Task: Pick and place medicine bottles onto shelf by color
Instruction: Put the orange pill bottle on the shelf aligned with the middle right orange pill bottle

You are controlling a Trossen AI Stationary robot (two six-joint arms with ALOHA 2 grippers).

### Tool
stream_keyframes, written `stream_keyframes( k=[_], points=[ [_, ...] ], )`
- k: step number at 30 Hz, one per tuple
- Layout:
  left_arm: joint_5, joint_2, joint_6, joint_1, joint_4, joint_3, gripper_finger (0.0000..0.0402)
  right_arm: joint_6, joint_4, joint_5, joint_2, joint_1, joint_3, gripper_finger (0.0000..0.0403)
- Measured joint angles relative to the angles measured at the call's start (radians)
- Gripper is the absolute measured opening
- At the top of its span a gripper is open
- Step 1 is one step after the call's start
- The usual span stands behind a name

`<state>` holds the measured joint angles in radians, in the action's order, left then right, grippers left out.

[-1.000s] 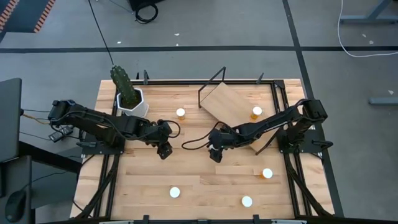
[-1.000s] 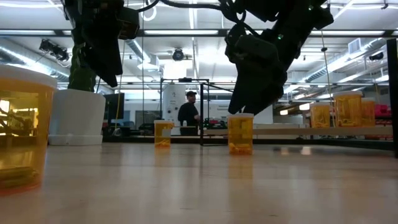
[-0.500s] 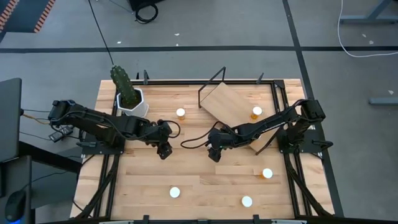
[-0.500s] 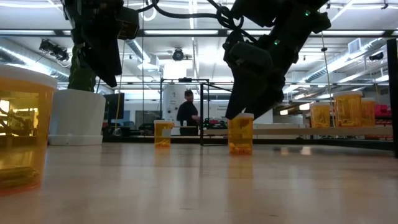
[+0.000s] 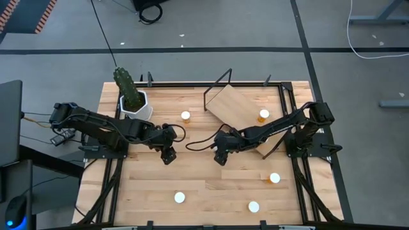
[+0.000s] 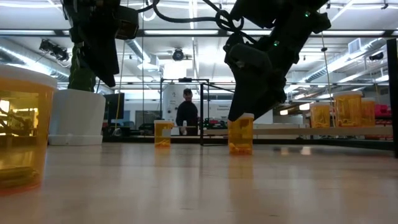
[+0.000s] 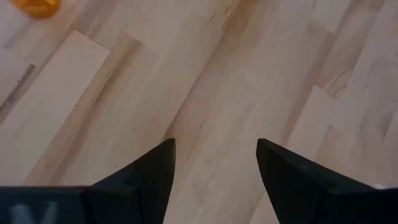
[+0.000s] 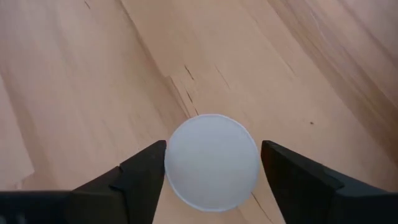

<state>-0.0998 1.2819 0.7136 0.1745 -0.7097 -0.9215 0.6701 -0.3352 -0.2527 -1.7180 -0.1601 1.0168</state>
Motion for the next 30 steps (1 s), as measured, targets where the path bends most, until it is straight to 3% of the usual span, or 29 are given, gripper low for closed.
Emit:
stream_keyframes(
  k=[14, 21, 26, 30],
  points=[
    [0.000, 0.000, 0.008, 0.000, 0.000, 0.000, 0.0231, 0.039, -0.078, -0.001, 0.008, 0.029, 0.020, 0.0225],
    [0.000, -0.001, 0.007, 0.000, 0.001, 0.001, 0.0231, 0.042, -0.250, -0.012, 0.025, 0.054, 0.105, 0.0225],
    [0.000, -0.001, 0.000, 0.000, 0.001, 0.002, 0.0231, 0.133, -0.373, -0.031, 0.068, 0.056, 0.141, 0.0225],
    [0.000, -0.001, 0.000, 0.000, 0.000, 0.002, 0.0231, 0.256, -0.422, -0.111, 0.150, 0.055, 0.125, 0.0225]
  ],
)
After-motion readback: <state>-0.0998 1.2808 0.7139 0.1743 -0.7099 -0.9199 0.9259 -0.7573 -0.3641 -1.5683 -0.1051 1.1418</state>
